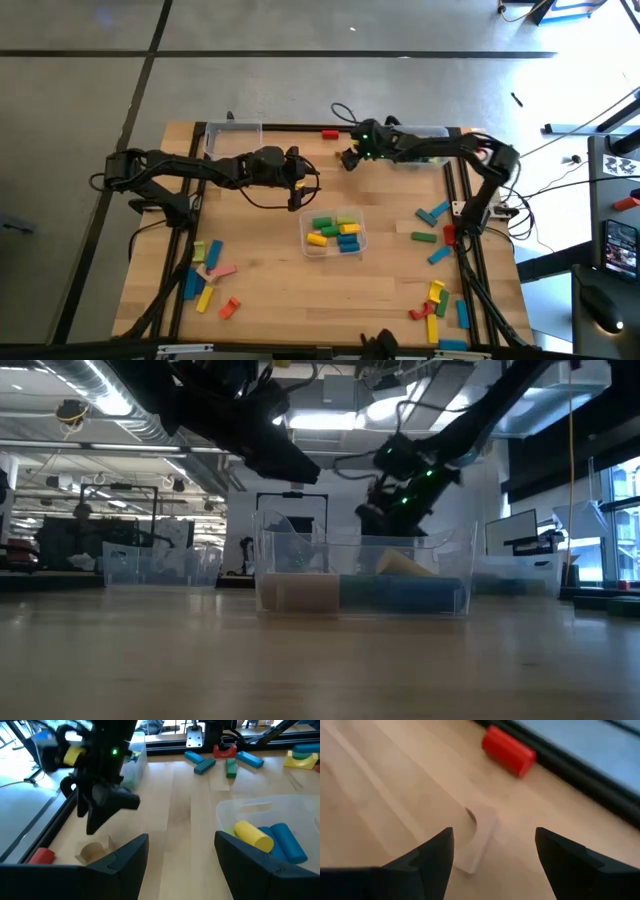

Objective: Sort blocks by size
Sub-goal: Put the light brown arch block into the top right transparent bin

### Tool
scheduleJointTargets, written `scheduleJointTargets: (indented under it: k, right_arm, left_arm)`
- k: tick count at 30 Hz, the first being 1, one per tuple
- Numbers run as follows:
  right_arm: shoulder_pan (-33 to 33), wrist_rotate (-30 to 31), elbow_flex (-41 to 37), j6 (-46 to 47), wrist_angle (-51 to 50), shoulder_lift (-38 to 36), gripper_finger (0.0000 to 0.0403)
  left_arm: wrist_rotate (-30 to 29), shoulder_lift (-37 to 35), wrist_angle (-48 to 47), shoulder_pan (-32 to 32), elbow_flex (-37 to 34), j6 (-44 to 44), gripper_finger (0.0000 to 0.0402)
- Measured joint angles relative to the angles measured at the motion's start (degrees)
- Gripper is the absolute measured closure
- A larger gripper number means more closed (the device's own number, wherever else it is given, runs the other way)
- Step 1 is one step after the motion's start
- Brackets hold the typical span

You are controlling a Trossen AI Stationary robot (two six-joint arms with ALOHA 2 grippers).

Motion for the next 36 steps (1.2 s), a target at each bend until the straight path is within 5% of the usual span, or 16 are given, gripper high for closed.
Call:
scheduleJointTargets:
  k: [14, 27, 36]
  right_arm:
    - [0.04, -0.27, 4.74, 1.75, -0.45, 9.06, 0.0142]
    - [0.02, -1.17, 4.62, -2.26, -1.81, 9.10, 0.0339]
    - [0.02, -0.22, 5.20, -5.75, -5.23, 5.01, 0.0330]
  left_arm:
    - [-0.02, 0.00, -0.65, 0.00, -0.04, 0.13, 0.0178]
    - [-0.02, 0.00, -0.57, 0.00, -0.04, 0.13, 0.0178]
    - [-0.02, 0.00, -0.45, 0.00, -0.04, -0.39, 0.0178]
